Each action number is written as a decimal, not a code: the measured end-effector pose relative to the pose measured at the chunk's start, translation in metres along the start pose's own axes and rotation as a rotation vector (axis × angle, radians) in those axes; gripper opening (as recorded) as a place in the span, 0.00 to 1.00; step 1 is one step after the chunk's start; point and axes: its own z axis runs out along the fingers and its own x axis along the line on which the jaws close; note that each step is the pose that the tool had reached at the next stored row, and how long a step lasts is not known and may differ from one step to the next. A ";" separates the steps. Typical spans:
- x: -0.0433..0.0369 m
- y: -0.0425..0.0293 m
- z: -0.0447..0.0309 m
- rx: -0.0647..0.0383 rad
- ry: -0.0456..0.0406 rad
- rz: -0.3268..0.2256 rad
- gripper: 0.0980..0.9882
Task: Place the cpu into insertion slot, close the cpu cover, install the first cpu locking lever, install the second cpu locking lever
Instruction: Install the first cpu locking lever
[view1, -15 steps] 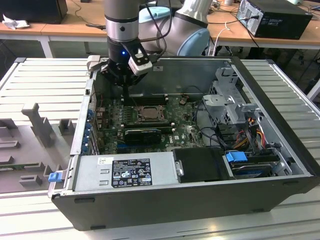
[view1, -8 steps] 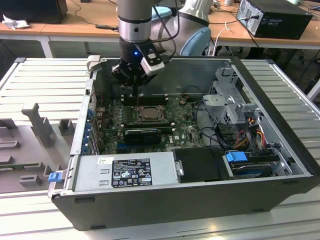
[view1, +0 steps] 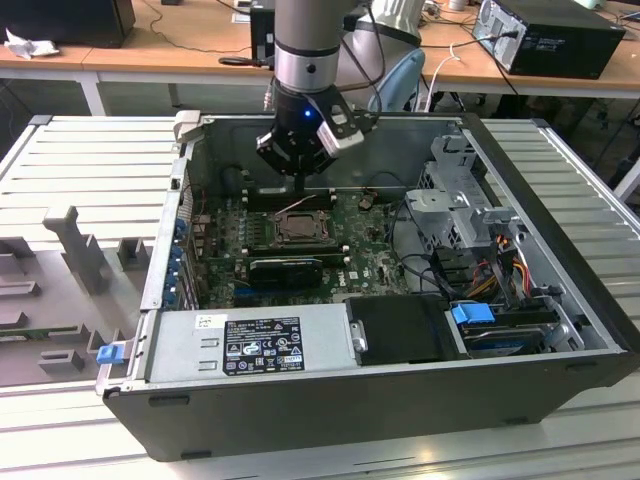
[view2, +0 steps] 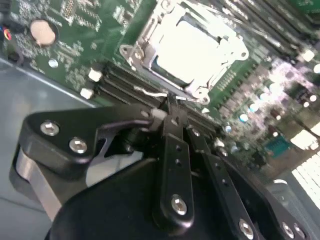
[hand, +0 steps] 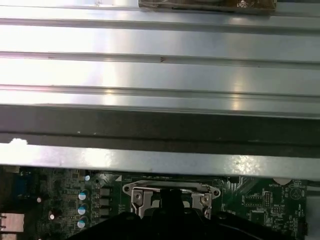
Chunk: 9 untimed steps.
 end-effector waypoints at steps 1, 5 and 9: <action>-0.0003 -0.0001 0.0021 0.000 0.0001 -0.001 0.01; -0.0003 -0.0002 0.0056 0.000 -0.0087 -0.010 0.01; -0.0003 -0.0002 0.0070 -0.038 -0.0121 -0.014 0.01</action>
